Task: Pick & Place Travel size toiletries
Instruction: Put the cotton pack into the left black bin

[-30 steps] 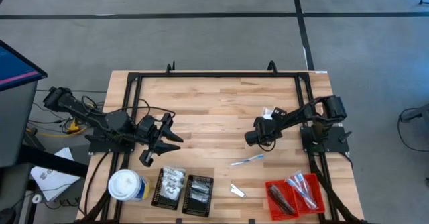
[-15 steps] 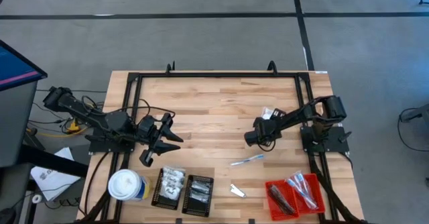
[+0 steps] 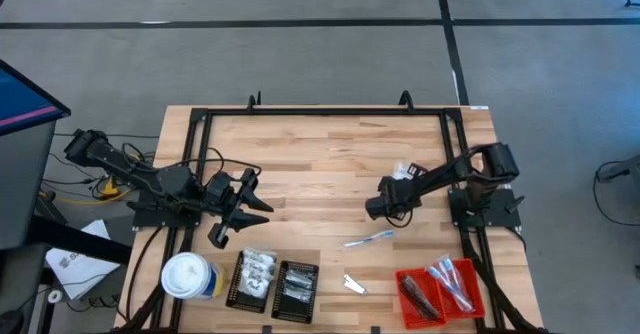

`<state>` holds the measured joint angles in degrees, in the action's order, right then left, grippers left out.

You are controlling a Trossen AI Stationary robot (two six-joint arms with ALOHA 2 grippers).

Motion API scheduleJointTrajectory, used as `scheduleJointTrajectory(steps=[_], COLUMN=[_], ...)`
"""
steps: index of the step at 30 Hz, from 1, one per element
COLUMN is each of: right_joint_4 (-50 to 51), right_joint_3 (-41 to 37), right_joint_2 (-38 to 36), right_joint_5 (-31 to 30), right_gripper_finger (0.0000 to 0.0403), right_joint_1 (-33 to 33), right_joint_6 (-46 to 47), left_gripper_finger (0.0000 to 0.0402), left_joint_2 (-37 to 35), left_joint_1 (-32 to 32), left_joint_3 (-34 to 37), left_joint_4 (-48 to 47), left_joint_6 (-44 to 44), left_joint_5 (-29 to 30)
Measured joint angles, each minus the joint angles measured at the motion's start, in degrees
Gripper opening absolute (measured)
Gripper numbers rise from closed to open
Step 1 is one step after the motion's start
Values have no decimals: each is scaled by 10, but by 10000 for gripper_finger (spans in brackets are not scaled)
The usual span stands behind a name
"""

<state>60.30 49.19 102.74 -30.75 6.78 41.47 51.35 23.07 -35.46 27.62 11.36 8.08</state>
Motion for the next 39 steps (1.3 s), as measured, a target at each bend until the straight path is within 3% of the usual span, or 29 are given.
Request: scheduleJointTrajectory(steps=[5,12,18,22,33,36,39], right_joint_4=[14,-5,-113,-219,-520,-608,-676], right_joint_3=[12,58,90,92,92,92,92], right_joint_2=[-50,-202,-331,-383,-361,-343,-329], right_joint_5=[6,11,11,26,55,91,120], right_gripper_finger=[2,1,0,0,0,0,0], right_joint_1=[24,80,140,183,259,265,265], right_joint_6=[18,50,59,6,-214,-279,-326], left_gripper_finger=[104,104,104,104,104,104,104], left_joint_2=[0,0,0,0,19,34,61], left_joint_1=[0,0,0,0,-4,-4,-3], left_joint_3=[0,0,0,0,0,0,0], left_joint_4=[0,0,0,0,-39,-9,41], left_joint_6=[-2,-10,-22,-49,-161,-184,-201], left_joint_5=[0,0,0,0,-2,-65,-169])
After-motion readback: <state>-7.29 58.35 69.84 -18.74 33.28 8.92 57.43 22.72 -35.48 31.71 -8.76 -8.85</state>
